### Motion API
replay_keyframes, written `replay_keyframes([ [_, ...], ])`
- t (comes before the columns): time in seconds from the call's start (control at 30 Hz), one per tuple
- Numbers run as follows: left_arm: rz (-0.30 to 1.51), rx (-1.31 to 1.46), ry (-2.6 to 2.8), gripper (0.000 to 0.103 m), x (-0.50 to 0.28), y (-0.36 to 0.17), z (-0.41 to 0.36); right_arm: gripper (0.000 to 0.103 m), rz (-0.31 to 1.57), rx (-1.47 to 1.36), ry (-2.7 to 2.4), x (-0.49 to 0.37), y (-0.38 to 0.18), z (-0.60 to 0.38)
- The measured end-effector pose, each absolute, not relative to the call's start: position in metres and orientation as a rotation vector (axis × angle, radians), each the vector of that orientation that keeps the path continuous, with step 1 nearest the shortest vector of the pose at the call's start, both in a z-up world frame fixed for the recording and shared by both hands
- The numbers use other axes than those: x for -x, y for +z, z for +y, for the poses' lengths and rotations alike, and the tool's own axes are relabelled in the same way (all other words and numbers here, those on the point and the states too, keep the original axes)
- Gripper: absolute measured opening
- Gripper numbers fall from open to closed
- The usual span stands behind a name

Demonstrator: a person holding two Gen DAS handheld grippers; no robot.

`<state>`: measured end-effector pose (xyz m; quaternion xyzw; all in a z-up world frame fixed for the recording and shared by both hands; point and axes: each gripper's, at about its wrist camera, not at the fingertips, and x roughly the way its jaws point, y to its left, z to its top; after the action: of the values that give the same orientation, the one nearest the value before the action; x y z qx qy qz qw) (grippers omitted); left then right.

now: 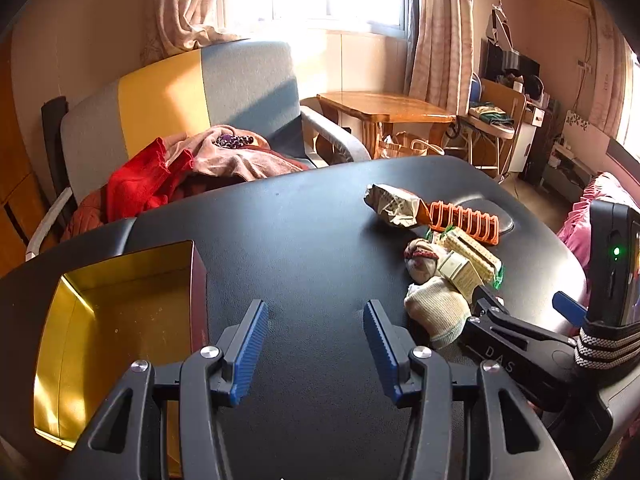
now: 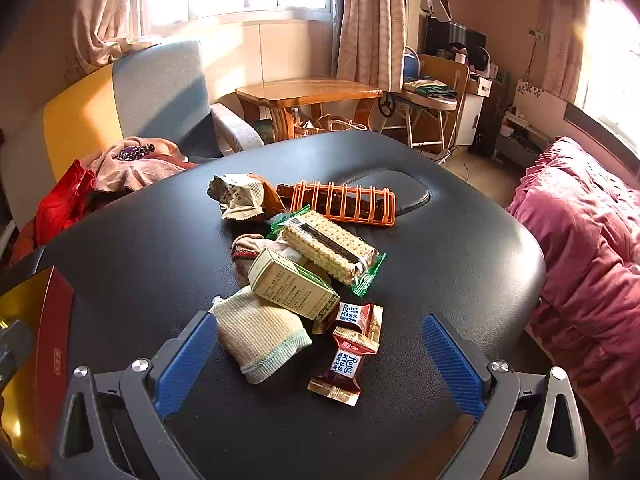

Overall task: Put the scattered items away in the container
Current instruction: 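Reach the left gripper to the cream knit sock and grasp it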

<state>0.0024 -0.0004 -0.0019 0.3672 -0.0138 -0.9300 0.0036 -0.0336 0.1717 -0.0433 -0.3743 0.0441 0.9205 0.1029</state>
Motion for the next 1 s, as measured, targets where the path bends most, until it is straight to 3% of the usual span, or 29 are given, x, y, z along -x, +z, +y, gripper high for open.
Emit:
replay_keyframes([
  [0.2,-0.006,-1.164,-2.935,0.051,-0.015,-0.013,-0.002,0.103,0.127,1.101,2.726,0.029,-0.048,0.171],
  [0.43,-0.091,-1.387,-2.884,0.051,0.001,-0.052,0.006,0.103,0.177,1.204,2.767,0.025,-0.067,0.187],
  [0.9,-0.067,-1.653,-2.805,0.051,0.004,-0.116,0.000,0.103,0.626,1.456,3.095,0.033,-0.080,0.216],
  [1.0,-0.064,-1.657,-2.806,0.051,0.003,-0.121,-0.002,0.103,0.617,1.443,3.125,0.055,-0.073,0.212],
])
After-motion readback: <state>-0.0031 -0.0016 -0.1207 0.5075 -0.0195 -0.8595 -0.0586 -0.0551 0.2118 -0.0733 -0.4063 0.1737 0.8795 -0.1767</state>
